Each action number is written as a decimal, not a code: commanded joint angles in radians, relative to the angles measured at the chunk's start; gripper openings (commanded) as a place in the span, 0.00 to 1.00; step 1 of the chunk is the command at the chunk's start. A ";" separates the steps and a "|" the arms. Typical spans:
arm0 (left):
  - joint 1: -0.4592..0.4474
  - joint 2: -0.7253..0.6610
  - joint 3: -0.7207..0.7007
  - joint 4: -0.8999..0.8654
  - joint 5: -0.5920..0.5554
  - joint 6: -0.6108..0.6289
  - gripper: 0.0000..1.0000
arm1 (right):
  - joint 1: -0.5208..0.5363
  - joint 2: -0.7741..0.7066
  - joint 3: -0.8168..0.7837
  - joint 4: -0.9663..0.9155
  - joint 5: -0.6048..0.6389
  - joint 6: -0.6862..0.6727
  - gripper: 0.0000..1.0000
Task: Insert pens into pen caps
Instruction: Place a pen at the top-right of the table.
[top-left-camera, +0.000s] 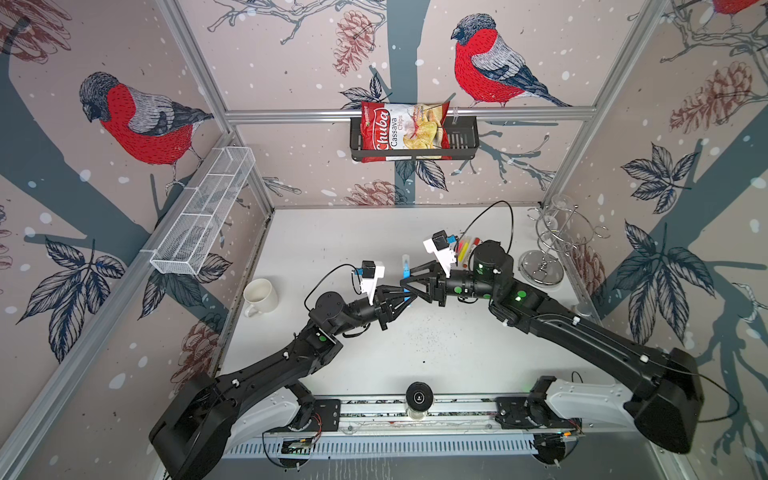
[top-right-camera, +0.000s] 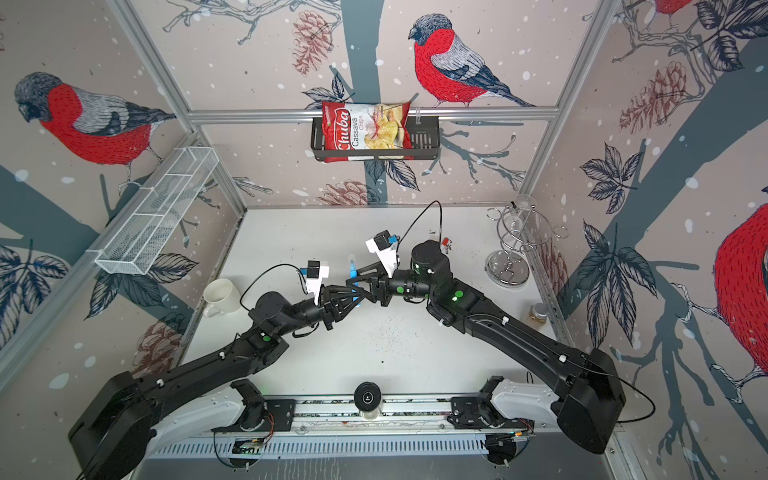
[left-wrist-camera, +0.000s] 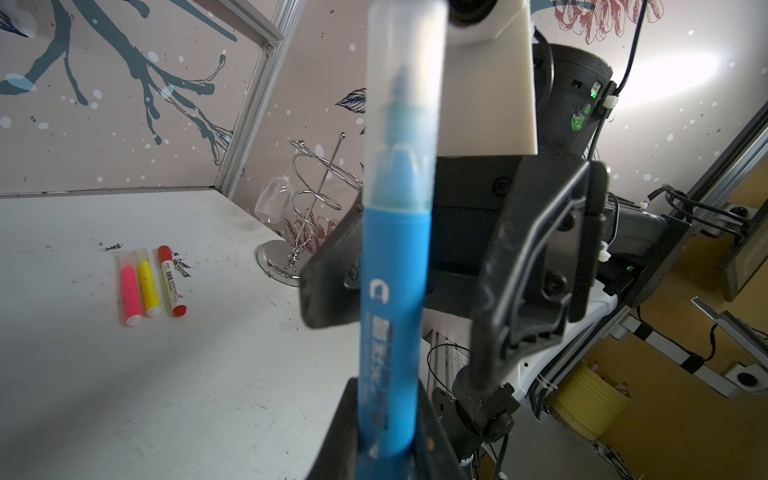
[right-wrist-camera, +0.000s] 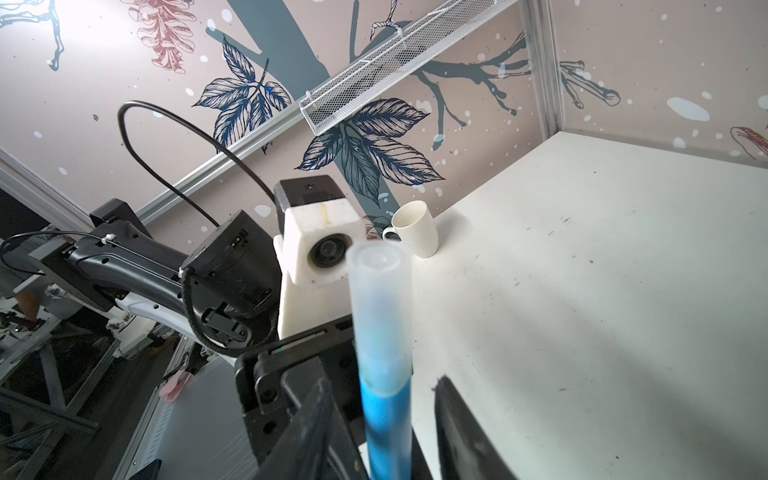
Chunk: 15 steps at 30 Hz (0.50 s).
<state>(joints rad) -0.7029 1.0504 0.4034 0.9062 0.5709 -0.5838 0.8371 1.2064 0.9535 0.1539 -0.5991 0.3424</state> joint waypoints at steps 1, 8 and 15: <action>-0.003 0.002 0.009 0.023 -0.009 0.026 0.00 | 0.003 0.008 0.011 0.018 -0.016 -0.006 0.33; -0.004 -0.002 0.010 0.008 -0.012 0.035 0.00 | 0.005 0.021 0.015 0.006 -0.010 -0.004 0.00; -0.004 -0.009 0.019 -0.047 -0.032 0.041 0.07 | 0.005 0.025 0.035 -0.027 0.032 -0.012 0.00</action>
<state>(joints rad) -0.7067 1.0443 0.4137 0.8669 0.5465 -0.5804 0.8391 1.2293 0.9722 0.1356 -0.5858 0.3141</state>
